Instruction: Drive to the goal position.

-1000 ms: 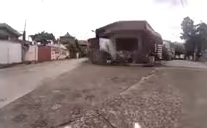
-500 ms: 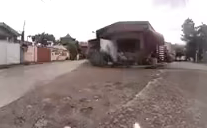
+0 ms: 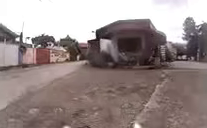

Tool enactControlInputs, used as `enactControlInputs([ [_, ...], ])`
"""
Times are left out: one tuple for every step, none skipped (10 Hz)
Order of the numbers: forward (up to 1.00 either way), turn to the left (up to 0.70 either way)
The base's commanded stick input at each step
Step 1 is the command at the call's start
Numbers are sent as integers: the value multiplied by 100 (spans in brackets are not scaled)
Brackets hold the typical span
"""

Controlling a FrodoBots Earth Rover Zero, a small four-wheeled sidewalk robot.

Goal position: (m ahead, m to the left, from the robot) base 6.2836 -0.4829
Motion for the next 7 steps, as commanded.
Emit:
enactControlInputs([
  [70, 0],
  [70, 0],
  [70, 0],
  [70, 0],
  [70, 0],
  [70, 0],
  [70, 0],
])
